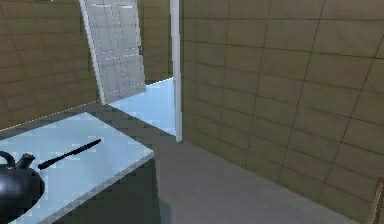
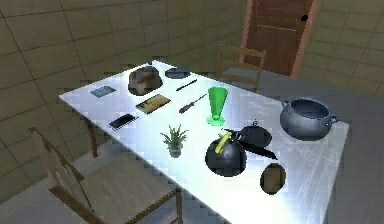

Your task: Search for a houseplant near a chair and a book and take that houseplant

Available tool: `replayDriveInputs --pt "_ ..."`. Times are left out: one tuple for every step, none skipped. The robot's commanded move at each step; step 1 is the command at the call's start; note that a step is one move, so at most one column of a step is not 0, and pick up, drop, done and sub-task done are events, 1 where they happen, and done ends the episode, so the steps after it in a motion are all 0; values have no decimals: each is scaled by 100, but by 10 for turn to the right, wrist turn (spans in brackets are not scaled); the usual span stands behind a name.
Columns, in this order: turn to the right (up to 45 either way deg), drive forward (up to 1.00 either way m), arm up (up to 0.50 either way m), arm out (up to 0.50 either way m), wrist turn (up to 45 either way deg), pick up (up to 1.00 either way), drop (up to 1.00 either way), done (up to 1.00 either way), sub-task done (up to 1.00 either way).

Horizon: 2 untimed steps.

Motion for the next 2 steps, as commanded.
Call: replayDriveInputs --pt "0 0 50 0 0 0 0 0 0" --pt "0 0 26 0 0 0 0 0 0"
